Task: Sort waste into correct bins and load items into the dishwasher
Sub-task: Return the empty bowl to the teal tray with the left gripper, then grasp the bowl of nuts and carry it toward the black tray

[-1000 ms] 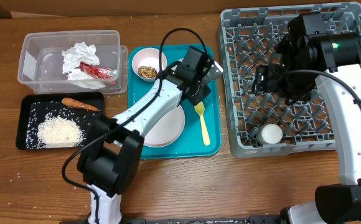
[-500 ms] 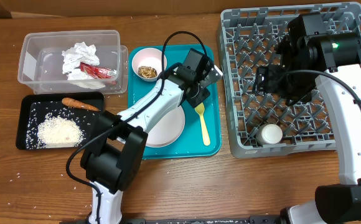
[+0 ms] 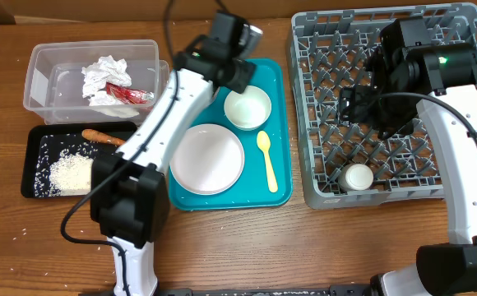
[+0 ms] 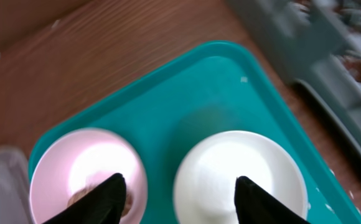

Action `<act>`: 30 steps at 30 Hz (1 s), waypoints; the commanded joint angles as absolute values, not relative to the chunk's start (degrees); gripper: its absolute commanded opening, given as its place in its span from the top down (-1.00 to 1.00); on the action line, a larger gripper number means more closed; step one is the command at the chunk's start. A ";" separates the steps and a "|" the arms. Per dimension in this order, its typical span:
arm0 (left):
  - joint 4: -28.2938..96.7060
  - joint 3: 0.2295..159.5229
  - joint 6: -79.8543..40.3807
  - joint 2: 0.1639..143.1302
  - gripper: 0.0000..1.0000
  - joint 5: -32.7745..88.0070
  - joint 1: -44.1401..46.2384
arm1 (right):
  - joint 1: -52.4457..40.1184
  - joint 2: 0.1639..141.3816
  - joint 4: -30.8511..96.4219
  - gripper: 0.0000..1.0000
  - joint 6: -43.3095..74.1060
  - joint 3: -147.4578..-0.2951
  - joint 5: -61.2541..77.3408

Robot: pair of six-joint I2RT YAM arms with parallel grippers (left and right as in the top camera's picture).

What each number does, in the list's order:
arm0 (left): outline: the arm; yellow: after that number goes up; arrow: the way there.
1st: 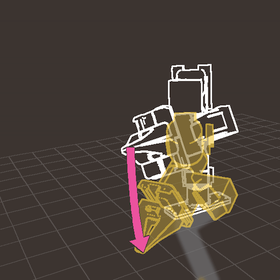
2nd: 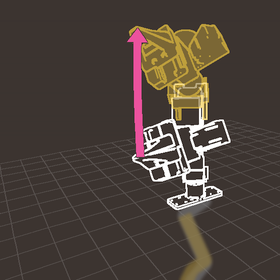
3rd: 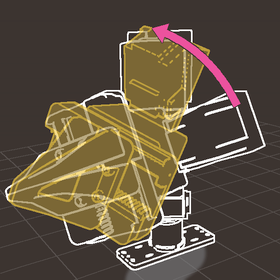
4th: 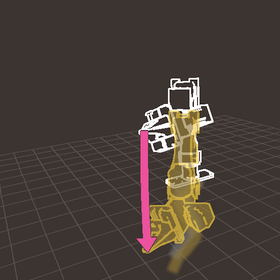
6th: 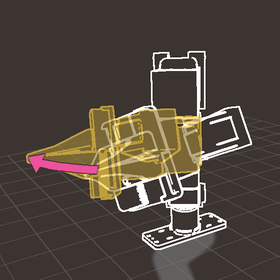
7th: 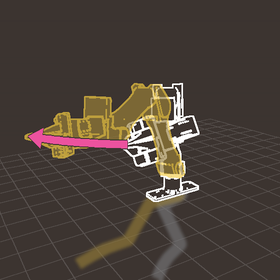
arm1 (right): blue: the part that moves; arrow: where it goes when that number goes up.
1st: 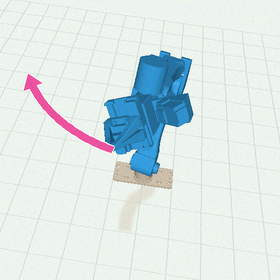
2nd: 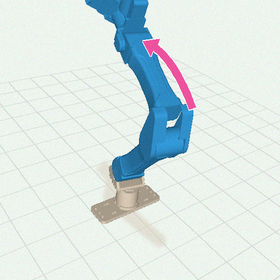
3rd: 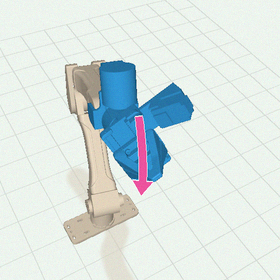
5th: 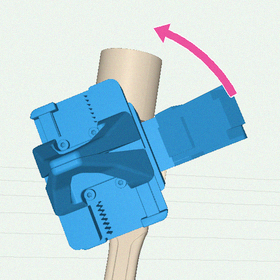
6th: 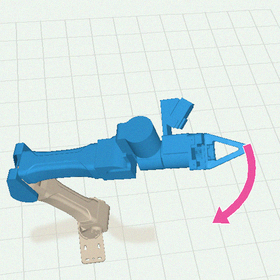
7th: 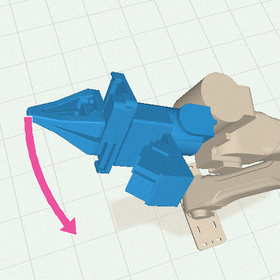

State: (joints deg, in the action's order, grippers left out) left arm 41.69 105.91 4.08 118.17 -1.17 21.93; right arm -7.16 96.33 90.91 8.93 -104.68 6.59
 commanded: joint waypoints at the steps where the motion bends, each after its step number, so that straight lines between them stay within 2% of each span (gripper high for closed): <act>1: 41.76 106.13 -7.79 119.57 -0.07 -1.91 19.49 | -7.01 95.26 90.30 -0.78 8.54 -105.78 6.07; 15: 39.35 106.13 -12.75 131.11 -0.03 -2.00 18.55 | -7.01 95.26 90.19 -0.78 8.56 -105.78 6.07; 19: 39.46 106.13 -14.26 132.70 0.17 -2.09 18.50 | -7.01 95.26 90.17 -0.78 8.56 -105.78 6.07; 20: 39.44 106.13 -14.39 132.88 0.27 -2.07 18.50 | -7.01 95.26 90.17 -0.78 8.56 -105.78 6.07; 21: 39.24 106.15 -14.39 132.88 0.48 -2.09 18.50 | -7.01 95.26 90.17 -0.79 8.56 -105.78 6.07; 23: 38.94 106.17 -14.39 132.86 0.65 -2.09 18.50 | -7.01 95.26 90.15 -0.79 8.56 -105.78 6.07; 25: 38.98 106.17 -14.41 132.86 0.92 -2.07 18.50 | -7.01 95.26 90.17 -0.79 8.56 -105.78 6.07; 30: 41.34 107.72 -14.46 132.22 0.92 -1.74 18.50 | -7.01 95.26 90.17 -0.78 8.56 -105.78 6.07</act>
